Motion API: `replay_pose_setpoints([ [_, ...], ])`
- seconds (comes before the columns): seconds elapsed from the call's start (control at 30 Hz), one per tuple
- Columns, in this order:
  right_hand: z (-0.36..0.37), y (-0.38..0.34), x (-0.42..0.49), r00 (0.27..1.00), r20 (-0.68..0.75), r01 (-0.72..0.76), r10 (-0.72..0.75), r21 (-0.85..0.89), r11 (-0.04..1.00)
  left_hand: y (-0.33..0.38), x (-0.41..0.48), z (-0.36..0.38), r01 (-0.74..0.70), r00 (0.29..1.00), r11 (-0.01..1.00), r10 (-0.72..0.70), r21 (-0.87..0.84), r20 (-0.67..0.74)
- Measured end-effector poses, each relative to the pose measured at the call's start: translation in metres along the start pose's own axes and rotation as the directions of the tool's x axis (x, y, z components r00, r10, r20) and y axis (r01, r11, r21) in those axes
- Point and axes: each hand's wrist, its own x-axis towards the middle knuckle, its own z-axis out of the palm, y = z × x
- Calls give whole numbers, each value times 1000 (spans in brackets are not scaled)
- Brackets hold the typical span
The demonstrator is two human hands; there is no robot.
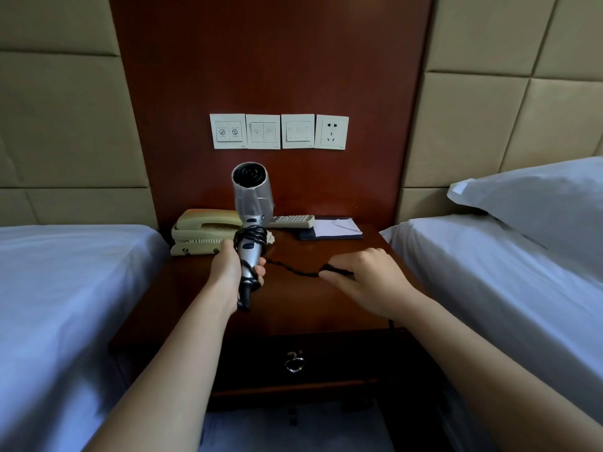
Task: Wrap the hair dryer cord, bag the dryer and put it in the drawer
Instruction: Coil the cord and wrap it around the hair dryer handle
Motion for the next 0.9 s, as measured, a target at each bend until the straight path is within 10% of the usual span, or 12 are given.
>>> replay_pose_setpoints([
  [0.17, -9, -18, 6, 982, -110, 156, -151, 40, 987, -2, -7, 11, -60, 996, 927, 79, 370, -35],
  [0.33, -6, -26, 12, 983, -116, 154, -145, 71, 986, -13, -10, 18, -158, 985, 651, 153, 742, 75],
  [0.73, -23, -11, 23, 992, -101, -38, 76, 330, 943, -14, -29, 32, -387, 904, 551, 72, 739, 420],
  [0.9, -21, -17, 24, 996, -37, -57, 80, 416, 908, -21, -34, 32, -538, 843, 290, 167, 792, 511],
])
